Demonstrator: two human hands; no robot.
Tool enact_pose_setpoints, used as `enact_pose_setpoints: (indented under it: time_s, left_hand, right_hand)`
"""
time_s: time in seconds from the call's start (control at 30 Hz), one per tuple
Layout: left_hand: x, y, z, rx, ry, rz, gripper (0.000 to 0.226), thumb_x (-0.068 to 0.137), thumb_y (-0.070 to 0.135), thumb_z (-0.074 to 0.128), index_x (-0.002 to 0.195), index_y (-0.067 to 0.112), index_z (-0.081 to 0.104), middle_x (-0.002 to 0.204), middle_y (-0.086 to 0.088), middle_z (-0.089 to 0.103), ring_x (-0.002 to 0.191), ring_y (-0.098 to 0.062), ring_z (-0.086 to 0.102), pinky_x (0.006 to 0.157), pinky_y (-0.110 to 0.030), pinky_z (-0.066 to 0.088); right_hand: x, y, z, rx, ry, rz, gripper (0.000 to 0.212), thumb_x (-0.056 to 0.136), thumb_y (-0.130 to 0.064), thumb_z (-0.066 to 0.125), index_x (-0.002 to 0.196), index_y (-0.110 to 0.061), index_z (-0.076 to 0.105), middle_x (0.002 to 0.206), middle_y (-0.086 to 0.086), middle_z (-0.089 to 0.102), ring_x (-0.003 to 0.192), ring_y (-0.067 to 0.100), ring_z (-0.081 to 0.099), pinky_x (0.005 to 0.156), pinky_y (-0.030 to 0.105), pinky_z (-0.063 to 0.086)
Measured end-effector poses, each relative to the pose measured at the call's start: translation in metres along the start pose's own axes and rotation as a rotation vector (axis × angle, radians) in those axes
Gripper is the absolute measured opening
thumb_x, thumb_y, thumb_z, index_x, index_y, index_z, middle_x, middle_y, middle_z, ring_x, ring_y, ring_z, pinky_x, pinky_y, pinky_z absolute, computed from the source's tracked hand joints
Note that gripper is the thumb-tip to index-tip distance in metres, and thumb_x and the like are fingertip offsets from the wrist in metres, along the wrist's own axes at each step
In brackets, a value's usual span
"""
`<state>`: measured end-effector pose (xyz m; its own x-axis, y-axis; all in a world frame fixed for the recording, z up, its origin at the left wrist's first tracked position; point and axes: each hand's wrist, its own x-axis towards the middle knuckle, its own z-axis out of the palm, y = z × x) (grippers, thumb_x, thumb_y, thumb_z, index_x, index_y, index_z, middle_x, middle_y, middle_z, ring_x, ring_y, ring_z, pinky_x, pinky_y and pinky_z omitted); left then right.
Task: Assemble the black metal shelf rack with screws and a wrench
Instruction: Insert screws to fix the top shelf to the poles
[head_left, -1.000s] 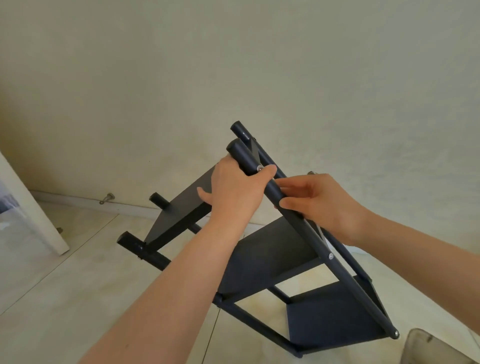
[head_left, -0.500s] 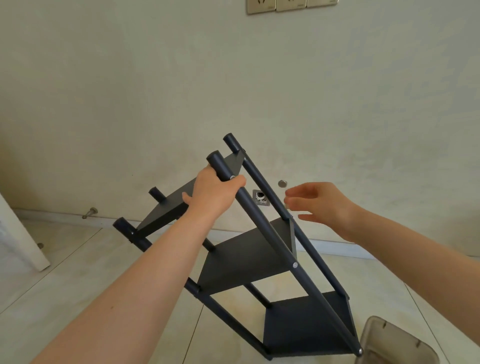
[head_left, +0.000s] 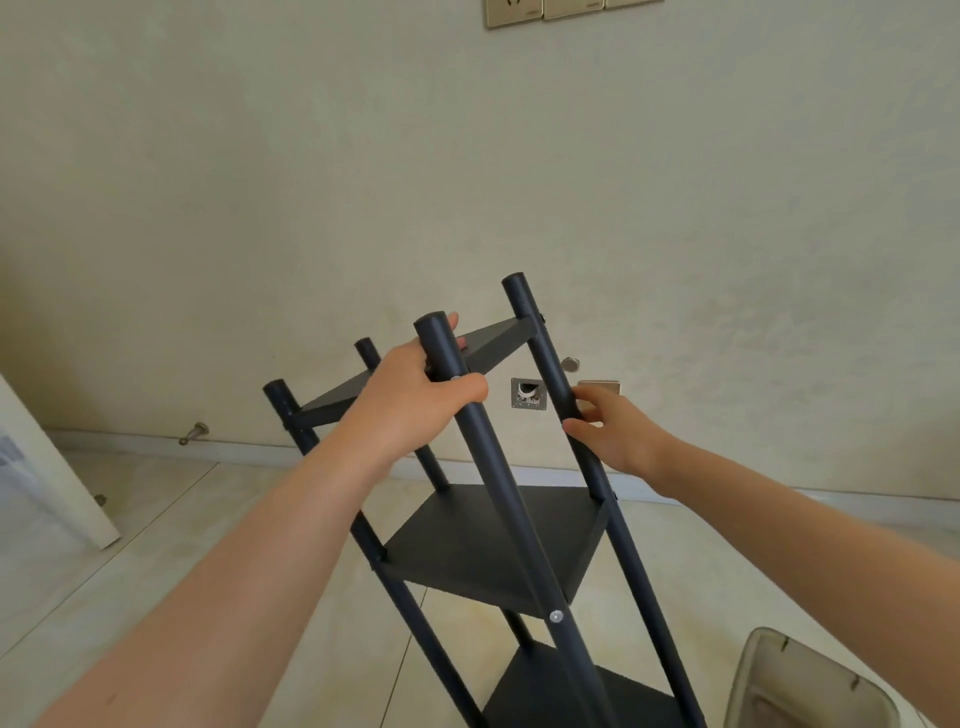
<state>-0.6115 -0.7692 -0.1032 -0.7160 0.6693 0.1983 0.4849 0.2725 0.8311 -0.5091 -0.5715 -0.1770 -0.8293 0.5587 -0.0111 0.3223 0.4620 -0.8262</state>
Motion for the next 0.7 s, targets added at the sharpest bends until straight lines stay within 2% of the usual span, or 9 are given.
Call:
enact_pose_setpoints:
  time_s: [0.1,0.2,0.23,0.3,0.37,0.4,0.53,0.7]
  left_hand:
    - [-0.007,-0.004,-0.004,0.037,-0.036,0.049,0.078,0.087,0.024,0.07,0.15,0.048,0.032,0.112,0.043,0.046,0.092,0.022,0.049,0.068,-0.005,0.036]
    - [-0.016,-0.007,-0.002,0.086,-0.004,0.134,0.082,0.086,0.02,0.071,0.151,0.046,0.029,0.111,0.04,0.046,0.084,0.03,0.049,0.063,0.006,0.038]
    - [-0.019,-0.007,0.0,0.091,0.011,0.153,0.083,0.086,0.019,0.072,0.151,0.046,0.029,0.108,0.038,0.048,0.084,0.029,0.051,0.064,0.007,0.037]
    - [-0.023,-0.006,0.007,0.088,0.033,0.178,0.083,0.085,0.017,0.072,0.15,0.047,0.03,0.105,0.034,0.051,0.093,0.015,0.057,0.067,0.005,0.039]
    - [-0.026,-0.005,0.015,0.076,0.037,0.199,0.081,0.085,0.017,0.072,0.146,0.051,0.031,0.112,0.027,0.053,0.099,-0.001,0.058,0.069,0.003,0.04]
    - [-0.028,-0.004,0.019,0.078,0.037,0.212,0.079,0.085,0.017,0.072,0.143,0.053,0.032,0.118,0.023,0.055,0.096,-0.002,0.058,0.07,0.003,0.039]
    - [-0.033,-0.001,0.031,0.127,-0.009,0.294,0.076,0.083,0.019,0.076,0.145,0.046,0.041,0.117,0.023,0.052,0.087,0.015,0.052,0.075,0.005,0.035]
    - [-0.027,0.003,0.044,0.162,-0.053,0.316,0.078,0.081,0.023,0.076,0.146,0.046,0.041,0.129,0.023,0.049,0.105,0.024,0.045,0.085,0.006,0.031]
  right_hand:
    - [-0.005,0.006,0.002,0.004,-0.007,-0.004,0.037,0.099,-0.016,0.055,0.134,-0.019,0.044,0.113,0.006,0.061,0.096,0.026,0.064,0.086,0.036,0.053]
    - [-0.018,0.016,-0.001,0.028,0.002,-0.016,0.03,0.098,-0.017,0.057,0.125,-0.026,0.045,0.107,0.004,0.063,0.089,0.021,0.069,0.083,0.038,0.059]
    - [-0.023,0.019,-0.001,0.034,0.019,-0.022,0.03,0.098,-0.018,0.057,0.123,-0.028,0.044,0.107,0.003,0.063,0.088,0.02,0.07,0.083,0.038,0.059]
    - [-0.034,0.025,-0.002,0.048,0.066,-0.02,0.03,0.098,-0.019,0.057,0.122,-0.03,0.043,0.105,0.003,0.063,0.088,0.019,0.07,0.083,0.04,0.06]
    - [-0.044,0.033,-0.004,0.065,0.103,-0.013,0.029,0.098,-0.019,0.058,0.12,-0.03,0.043,0.105,0.004,0.064,0.087,0.02,0.071,0.084,0.041,0.06]
    - [-0.049,0.036,-0.006,0.073,0.118,-0.008,0.029,0.098,-0.019,0.059,0.12,-0.029,0.043,0.105,0.004,0.064,0.087,0.02,0.071,0.084,0.041,0.06]
    - [-0.064,0.051,-0.016,0.087,0.165,0.017,0.031,0.097,-0.019,0.061,0.12,-0.028,0.043,0.111,0.004,0.064,0.087,0.02,0.071,0.081,0.037,0.06]
    - [-0.082,0.067,-0.028,0.159,0.179,0.051,0.034,0.095,-0.018,0.062,0.123,-0.024,0.045,0.116,0.007,0.064,0.094,0.026,0.07,0.086,0.043,0.059]
